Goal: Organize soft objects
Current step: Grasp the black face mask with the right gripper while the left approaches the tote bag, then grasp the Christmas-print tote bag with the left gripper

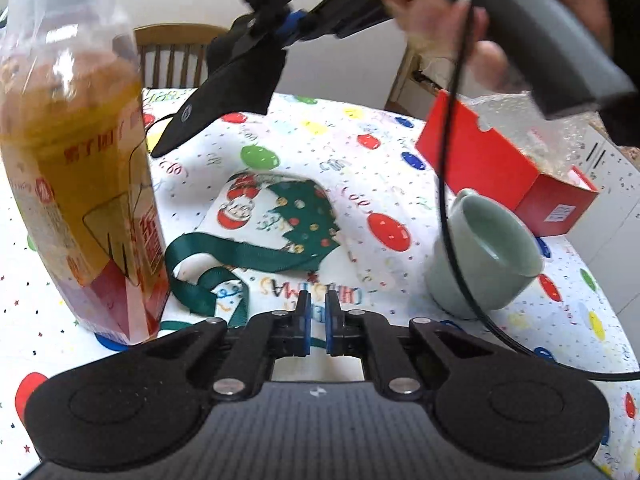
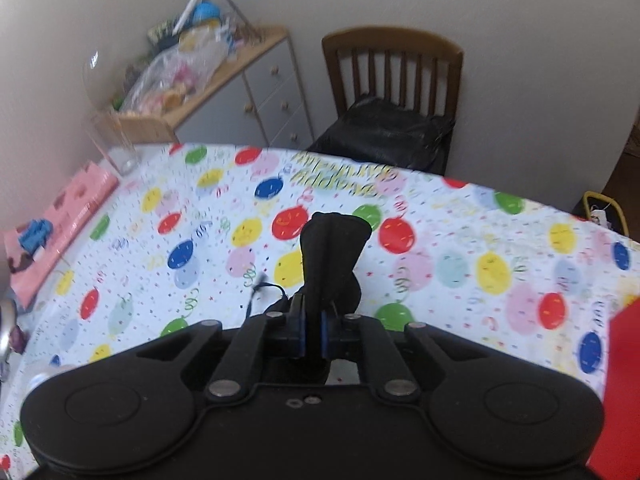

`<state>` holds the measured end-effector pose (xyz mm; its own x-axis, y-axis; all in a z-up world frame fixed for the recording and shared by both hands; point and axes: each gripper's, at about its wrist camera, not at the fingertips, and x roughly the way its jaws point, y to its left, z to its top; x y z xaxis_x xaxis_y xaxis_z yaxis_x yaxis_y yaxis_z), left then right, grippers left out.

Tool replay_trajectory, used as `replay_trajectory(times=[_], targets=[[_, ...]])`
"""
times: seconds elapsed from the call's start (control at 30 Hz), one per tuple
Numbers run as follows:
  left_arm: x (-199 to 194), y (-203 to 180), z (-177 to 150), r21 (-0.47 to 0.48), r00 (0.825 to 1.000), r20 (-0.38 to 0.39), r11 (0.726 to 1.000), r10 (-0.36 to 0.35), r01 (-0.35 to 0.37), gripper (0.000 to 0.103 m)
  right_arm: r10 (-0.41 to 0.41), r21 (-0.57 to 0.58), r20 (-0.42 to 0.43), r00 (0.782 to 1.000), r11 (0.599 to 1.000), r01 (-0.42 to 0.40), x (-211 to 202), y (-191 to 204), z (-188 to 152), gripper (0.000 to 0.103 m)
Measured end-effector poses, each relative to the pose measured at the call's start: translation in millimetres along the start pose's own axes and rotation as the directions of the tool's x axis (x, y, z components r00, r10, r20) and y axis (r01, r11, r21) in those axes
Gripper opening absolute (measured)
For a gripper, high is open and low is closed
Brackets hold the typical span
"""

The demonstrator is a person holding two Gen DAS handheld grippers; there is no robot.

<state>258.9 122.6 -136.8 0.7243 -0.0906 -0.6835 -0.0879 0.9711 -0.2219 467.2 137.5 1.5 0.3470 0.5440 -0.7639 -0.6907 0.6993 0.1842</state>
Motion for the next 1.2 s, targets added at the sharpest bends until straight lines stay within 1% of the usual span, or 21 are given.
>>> replay_trajectory(times=[0.2,0.33,0.37,0.4,0.43,0.47,0.5,0.57,0.67,0.83,0.9,1.0,1.1,1.13,1.17,1.2], targets=[[-10,-4,9,0.013,1.0,0.015,1.0,0.002,-0.002,0.007,0.005,0.031,0.061,0.998,0.999,-0.007,-47,-8,-11,0.006],[-12,-6,18,0.022,0.999,0.033,1.0,0.001,-0.002,0.015,0.0,0.049,0.092,0.996,0.999,-0.004,-71,-14,-18,0.006],[-11,-7,20,0.021,0.999,0.034,1.0,0.005,-0.005,0.022,-0.001,0.052,0.097,0.995,0.999,-0.004,-76,-15,-20,0.006],[-10,-8,22,0.023,0.999,0.036,1.0,0.012,-0.013,0.035,-0.005,0.056,0.103,0.995,0.998,-0.001,-81,-17,-20,0.006],[-10,-9,24,0.028,0.999,0.041,0.999,0.02,-0.021,0.044,-0.009,0.061,0.11,0.994,0.998,0.002,-85,-19,-22,0.006],[-10,-10,26,0.032,0.998,0.052,0.999,0.025,-0.026,0.064,-0.013,0.065,0.118,0.993,0.998,0.006,-90,-21,-23,0.006],[-10,-10,28,0.041,0.997,0.064,0.999,0.029,-0.032,0.075,-0.016,0.067,0.125,0.992,0.998,0.008,-95,-22,-24,0.006],[-5,-13,33,0.071,0.996,0.078,0.996,0.05,-0.056,0.077,-0.023,0.074,0.138,0.99,0.997,0.013,-104,-26,-28,0.006],[11,-18,44,0.108,0.994,0.067,0.99,0.084,-0.091,0.077,-0.036,0.092,0.154,0.987,0.996,0.021,-118,-35,-33,0.006],[33,-22,57,0.114,0.986,0.06,0.98,0.154,-0.16,0.077,-0.059,0.12,0.165,0.984,0.992,0.04,-130,-49,-41,0.006],[42,-24,60,0.13,0.978,0.055,0.97,0.201,-0.207,0.077,-0.066,0.129,0.167,0.984,0.991,0.045,-133,-54,-45,0.006],[59,-25,65,0.132,0.964,0.024,0.954,0.267,-0.267,0.077,-0.069,0.144,0.17,0.983,0.989,0.045,-135,-61,-49,0.006],[74,-24,66,0.135,0.951,-0.005,0.942,0.31,-0.307,0.077,-0.071,0.157,0.167,0.983,0.987,0.045,-136,-66,-53,0.006],[79,-23,67,0.132,0.947,-0.016,0.94,0.319,-0.315,0.078,-0.072,0.159,0.166,0.983,0.986,0.046,-136,-68,-54,0.006],[83,-20,67,0.122,0.947,-0.024,0.941,0.322,-0.317,0.084,-0.073,0.162,0.164,0.984,0.986,0.046,-137,-70,-55,0.006],[85,-19,67,0.111,0.947,-0.034,0.943,0.319,-0.314,0.085,-0.073,0.164,0.163,0.984,0.985,0.046,-137,-72,-56,0.006]])
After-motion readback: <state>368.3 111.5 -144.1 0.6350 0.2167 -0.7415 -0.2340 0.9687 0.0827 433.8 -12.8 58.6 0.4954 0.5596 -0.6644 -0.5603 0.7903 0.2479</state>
